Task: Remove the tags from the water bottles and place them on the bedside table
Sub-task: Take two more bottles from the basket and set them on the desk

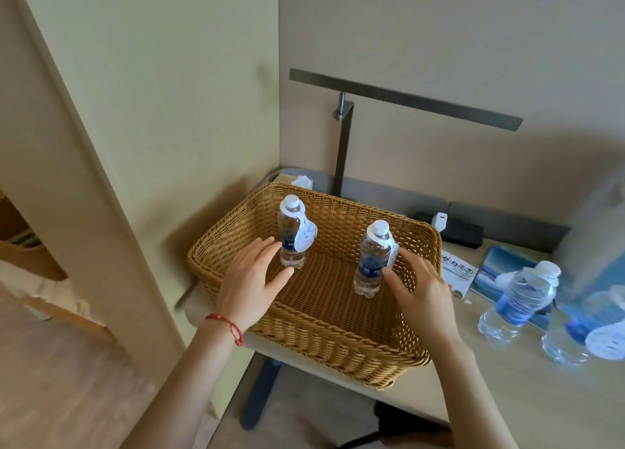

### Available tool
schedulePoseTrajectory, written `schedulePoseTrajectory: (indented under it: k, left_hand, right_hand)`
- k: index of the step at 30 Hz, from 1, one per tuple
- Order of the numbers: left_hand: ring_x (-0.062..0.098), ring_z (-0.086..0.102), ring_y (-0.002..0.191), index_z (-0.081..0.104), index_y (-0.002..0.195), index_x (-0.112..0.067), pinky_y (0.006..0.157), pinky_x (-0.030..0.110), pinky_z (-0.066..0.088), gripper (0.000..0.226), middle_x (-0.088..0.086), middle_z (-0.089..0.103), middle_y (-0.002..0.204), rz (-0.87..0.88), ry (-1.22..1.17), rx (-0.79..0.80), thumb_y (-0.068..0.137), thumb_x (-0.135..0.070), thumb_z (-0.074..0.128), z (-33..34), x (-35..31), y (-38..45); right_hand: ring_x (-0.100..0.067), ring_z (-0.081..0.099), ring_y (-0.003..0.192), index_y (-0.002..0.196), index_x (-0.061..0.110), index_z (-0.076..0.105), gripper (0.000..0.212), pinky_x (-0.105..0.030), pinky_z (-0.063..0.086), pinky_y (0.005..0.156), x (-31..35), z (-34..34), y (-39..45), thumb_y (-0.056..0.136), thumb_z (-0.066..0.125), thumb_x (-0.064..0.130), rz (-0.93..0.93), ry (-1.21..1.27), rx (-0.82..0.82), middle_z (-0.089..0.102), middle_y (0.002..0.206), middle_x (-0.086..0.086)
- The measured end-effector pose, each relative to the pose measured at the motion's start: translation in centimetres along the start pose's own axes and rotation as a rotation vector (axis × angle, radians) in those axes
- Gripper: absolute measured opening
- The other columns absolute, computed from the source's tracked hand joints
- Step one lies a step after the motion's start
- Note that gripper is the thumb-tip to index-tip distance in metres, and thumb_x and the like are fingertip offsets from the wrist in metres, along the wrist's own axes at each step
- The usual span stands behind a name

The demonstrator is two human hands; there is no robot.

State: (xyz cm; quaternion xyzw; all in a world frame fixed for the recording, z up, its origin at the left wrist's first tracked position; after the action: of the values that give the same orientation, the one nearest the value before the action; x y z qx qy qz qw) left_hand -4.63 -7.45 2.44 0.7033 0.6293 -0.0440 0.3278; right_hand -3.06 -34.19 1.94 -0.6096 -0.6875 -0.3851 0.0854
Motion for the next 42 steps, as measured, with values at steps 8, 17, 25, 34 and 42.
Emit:
schedulePoseTrajectory:
  k: [8, 17, 25, 34, 42]
  left_hand:
    - [0.021, 0.044, 0.127, 0.050, 0.129, -0.011, 0.098, 0.024, 0.030, 0.048, 0.007, 0.051, 0.136, -0.054, -0.127, -0.018, 0.086, -0.033, 0.058, 1.8, 3.1, 6.6]
    - [0.018, 0.042, 0.128, 0.046, 0.131, -0.014, 0.097, 0.022, 0.030, 0.047, 0.003, 0.047, 0.139, -0.101, -0.300, 0.052, 0.088, -0.031, 0.056, 4.8, 5.7, 12.9]
    - [0.021, 0.042, 0.128, 0.046, 0.133, -0.015, 0.106, 0.039, 0.037, 0.052, 0.006, 0.047, 0.140, -0.118, -0.393, 0.220, 0.086, -0.034, 0.059, 7.7, 9.0, 18.2]
    - [0.006, 0.051, 0.106, 0.058, 0.121, -0.016, 0.080, 0.006, 0.037, 0.047, -0.005, 0.059, 0.116, -0.067, -0.580, 0.313, 0.076, -0.023, 0.072, 10.6, 10.5, 19.8]
    - [-0.007, 0.055, 0.091, 0.065, 0.111, -0.015, 0.071, 0.001, 0.042, 0.038, -0.009, 0.065, 0.101, -0.025, -0.602, 0.192, 0.075, -0.022, 0.073, 10.9, 10.4, 19.9]
  right_hand:
    - [-0.007, 0.047, 0.107, 0.130, 0.020, 0.047, 0.047, -0.024, 0.039, 0.081, -1.1, 2.9, 5.7, 0.087, 0.057, 0.036, 0.065, 0.068, -0.017, 0.055, 0.130, -0.004]
    - [-0.020, 0.048, 0.123, 0.132, 0.019, 0.047, 0.046, -0.029, 0.037, 0.094, -3.0, 5.3, 9.3, 0.090, 0.055, 0.036, 0.243, 0.205, 0.014, 0.051, 0.137, -0.006]
    - [-0.022, 0.048, 0.123, 0.132, 0.018, 0.046, 0.049, -0.031, 0.043, 0.092, -4.1, 7.1, 10.7, 0.087, 0.060, 0.032, 0.344, 0.269, 0.079, 0.051, 0.136, -0.006]
    - [0.002, 0.054, 0.095, 0.122, 0.024, 0.051, 0.041, -0.004, 0.046, 0.059, -5.5, 8.6, 11.3, 0.083, 0.065, 0.023, 0.337, 0.286, 0.123, 0.059, 0.105, 0.012]
    - [0.003, 0.056, 0.095, 0.115, 0.027, 0.055, 0.036, -0.012, 0.046, 0.071, -6.1, 8.8, 10.8, 0.081, 0.067, 0.022, 0.324, 0.331, 0.085, 0.061, 0.100, 0.017]
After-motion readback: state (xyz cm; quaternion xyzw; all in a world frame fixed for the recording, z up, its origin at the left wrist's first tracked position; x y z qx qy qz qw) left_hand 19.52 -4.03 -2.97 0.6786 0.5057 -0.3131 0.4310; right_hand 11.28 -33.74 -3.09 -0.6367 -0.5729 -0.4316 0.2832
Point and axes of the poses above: each hand's wrist, its own y-axis towards the middle knuckle, its own z-axis out of the palm, x = y × z, the point moved 4 cm from there along y, towards the middle knuckle
